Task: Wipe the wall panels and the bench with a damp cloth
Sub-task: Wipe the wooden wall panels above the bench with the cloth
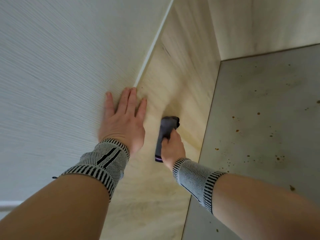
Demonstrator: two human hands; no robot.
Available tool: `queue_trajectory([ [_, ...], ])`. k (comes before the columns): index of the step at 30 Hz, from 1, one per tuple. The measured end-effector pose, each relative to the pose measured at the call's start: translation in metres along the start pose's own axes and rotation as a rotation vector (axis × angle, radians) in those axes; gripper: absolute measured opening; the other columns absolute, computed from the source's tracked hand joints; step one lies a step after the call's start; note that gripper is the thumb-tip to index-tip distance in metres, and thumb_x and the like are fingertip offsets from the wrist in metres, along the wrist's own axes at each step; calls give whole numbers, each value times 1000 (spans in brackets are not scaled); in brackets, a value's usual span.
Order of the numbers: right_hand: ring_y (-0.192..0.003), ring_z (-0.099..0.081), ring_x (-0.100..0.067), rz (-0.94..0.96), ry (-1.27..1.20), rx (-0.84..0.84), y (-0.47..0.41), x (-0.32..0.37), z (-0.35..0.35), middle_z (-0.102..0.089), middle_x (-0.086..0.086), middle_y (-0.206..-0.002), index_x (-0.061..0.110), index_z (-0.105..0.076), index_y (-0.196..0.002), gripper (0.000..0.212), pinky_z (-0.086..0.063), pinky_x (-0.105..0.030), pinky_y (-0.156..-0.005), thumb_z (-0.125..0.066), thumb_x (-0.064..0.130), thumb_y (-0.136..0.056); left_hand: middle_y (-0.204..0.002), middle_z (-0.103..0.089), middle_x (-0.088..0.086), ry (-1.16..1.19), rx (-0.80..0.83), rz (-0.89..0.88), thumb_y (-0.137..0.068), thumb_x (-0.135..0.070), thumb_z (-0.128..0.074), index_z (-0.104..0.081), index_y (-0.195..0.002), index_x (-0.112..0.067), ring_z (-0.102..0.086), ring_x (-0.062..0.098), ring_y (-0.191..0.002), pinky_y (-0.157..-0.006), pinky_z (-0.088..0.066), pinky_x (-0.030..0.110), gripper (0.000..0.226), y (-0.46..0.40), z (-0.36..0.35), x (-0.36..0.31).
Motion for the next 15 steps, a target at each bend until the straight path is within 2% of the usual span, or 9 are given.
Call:
queue_trajectory([
  [1, -126, -46, -29, -6, 1, -5, 2, 6, -2, -42, -3, -147, 19, -36, -145, 46, -43, -43, -105, -36, 21, -98, -156, 35, 13, 0, -3, 7, -100, -32, -15, 27, -150, -19, 32, 29, -145, -97, 36, 56, 67, 0, -1, 0],
  [5, -121, -45, -28, 415, 4, -74, 35, 39, -11, -42, -2, -145, 18, -45, -137, 41, -38, -39, -103, -40, 18, -96, -158, 31, 15, 3, -18, -10, -99, -37, -11, 23, -152, -19, 29, 30, -146, -107, 26, 60, 65, 0, -1, 1],
  [6, -124, -43, -26, 438, 21, -82, 35, 34, -11, -41, -2, -147, 18, -44, -139, 41, -38, -36, -104, -40, 17, -98, -158, 30, 15, 11, -22, -12, -99, -36, -12, 22, -152, -19, 29, 30, -146, -107, 26, 60, 66, 0, -1, 1],
  [8, -126, -45, -26, 257, -18, -97, 23, 13, -7, -41, -2, -148, 22, -40, -143, 43, -44, -25, -93, -38, 17, -100, -159, 30, 14, 8, -39, -3, -99, -31, -15, 22, -153, -18, 28, 30, -146, -105, 28, 59, 66, 1, -2, 3],
  [10, -121, -51, -29, -96, -106, -45, 5, -7, 1, -43, -4, -146, 20, -33, -147, 47, -45, -12, -64, -34, 13, -101, -158, 31, 14, 8, -33, -8, -99, -26, -16, 23, -152, -18, 29, 30, -146, -104, 28, 58, 67, 0, -2, 1],
  [11, -121, -51, -30, -198, -101, -27, 2, -9, 2, -42, -5, -146, 19, -29, -149, 49, -44, -13, -56, -33, 11, -101, -158, 31, 15, 4, -31, -11, -99, -26, -16, 23, -152, -17, 29, 30, -146, -105, 28, 58, 67, 1, -3, 1],
  [12, -124, -49, -30, -193, -66, -38, 0, -2, 1, -41, -4, -147, 19, -28, -150, 52, -47, -15, -56, -33, 10, -100, -158, 30, 15, 3, -34, -12, -99, -26, -16, 22, -153, -17, 28, 30, -147, -106, 27, 59, 67, 0, -3, 1],
  [13, -128, -46, -30, -103, -27, -76, 2, 11, 0, -40, -3, -149, 19, -29, -150, 54, -53, -22, -67, -33, 10, -98, -159, 29, 15, 7, -42, -15, -98, -27, -15, 20, -154, -17, 27, 31, -147, -107, 26, 59, 66, 1, -3, 2],
  [15, -130, -41, -30, 170, -8, -152, 14, 38, -7, -39, -2, -150, 18, -38, -145, 53, -45, -38, -101, -36, 11, -93, -160, 25, 16, 10, -55, -23, -97, -32, -14, 17, -154, -16, 24, 32, -148, -109, 23, 61, 66, 0, -3, 2],
])
Point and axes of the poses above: each hand's wrist, its own y-axis away from the middle knuckle, its own z-axis out of the back of the hand, x = y × z, the point moved 3 cm from there along -y, towards the middle knuckle
